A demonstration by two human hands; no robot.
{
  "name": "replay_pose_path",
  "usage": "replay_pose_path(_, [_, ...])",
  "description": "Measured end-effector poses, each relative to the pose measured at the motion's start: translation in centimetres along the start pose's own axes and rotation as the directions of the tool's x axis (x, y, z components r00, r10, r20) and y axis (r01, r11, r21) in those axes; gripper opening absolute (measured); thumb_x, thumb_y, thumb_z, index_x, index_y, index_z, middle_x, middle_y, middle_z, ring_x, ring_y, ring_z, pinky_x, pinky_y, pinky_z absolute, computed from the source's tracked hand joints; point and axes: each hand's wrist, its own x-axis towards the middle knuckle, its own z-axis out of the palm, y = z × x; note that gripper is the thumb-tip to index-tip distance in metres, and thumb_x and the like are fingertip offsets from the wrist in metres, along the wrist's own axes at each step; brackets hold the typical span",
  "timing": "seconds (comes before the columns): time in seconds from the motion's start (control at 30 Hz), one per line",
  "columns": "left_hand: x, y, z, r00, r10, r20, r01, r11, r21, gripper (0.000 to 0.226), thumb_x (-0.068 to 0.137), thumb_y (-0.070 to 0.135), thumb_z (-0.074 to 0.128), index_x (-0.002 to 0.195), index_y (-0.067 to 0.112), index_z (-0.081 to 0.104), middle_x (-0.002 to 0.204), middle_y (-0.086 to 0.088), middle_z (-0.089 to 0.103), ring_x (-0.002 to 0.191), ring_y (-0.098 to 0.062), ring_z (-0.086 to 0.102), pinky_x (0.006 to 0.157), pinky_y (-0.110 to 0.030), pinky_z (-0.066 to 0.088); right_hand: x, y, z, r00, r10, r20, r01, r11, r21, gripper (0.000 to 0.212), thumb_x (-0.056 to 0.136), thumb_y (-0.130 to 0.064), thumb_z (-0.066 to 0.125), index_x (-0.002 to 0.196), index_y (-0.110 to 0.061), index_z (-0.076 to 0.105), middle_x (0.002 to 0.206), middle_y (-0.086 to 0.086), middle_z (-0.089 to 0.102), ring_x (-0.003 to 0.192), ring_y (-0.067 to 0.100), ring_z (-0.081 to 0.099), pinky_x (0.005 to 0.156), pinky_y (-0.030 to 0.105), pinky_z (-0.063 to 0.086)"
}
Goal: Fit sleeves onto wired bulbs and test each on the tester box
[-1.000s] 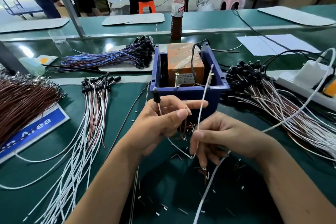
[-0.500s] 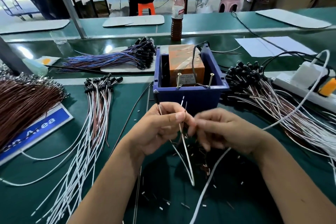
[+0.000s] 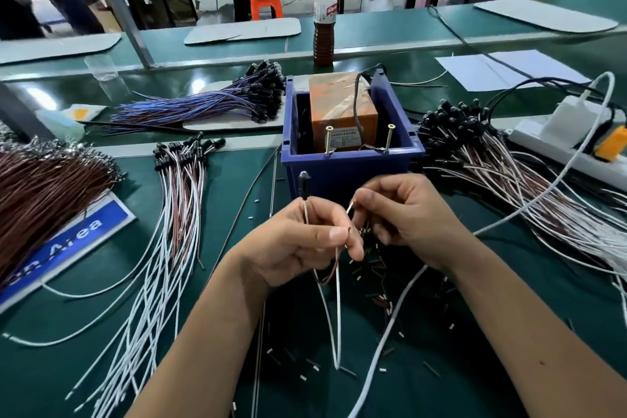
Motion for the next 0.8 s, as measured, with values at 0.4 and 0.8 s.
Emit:
replay_pose_path(0.4, [0.1, 0.4, 0.5, 0.961, 0.220, -0.168, -0.218, 0.975, 0.029, 0.018, 0.083, 0.031, 0.084, 0.084, 0.015, 0.075, 0.088, -0.004, 0.072, 0.048, -0.006, 0.023, 0.044, -0.011, 0.026, -0.3, 0.0, -0.2, 0.983, 0.034, 0.180, -0.054, 0.993, 0.108, 0.029, 0.099, -0.044, 0.065, 0.100, -0.015, 0.068, 0.078, 0.016, 0.071, 0.048, 0.015, 0.057, 0.036, 0.018, 0.036])
replay_pose_path(0.8, [0.3, 1.0, 2.1, 0.885, 0.356, -0.299, -0.291, 0.925, 0.243, 0.014, 0.086, 0.032, 0.081, 0.087, 0.017, 0.078, 0.095, -0.007, 0.074, 0.079, -0.026, 0.068, 0.068, -0.041, 0.053, -0.7, -0.5, 1.5, 0.983, -0.030, 0.182, -0.012, 0.975, 0.223, 0.022, 0.085, -0.012, 0.084, 0.096, -0.013, 0.064, 0.084, 0.021, 0.072, 0.053, 0.019, 0.064, 0.041, 0.021, 0.043])
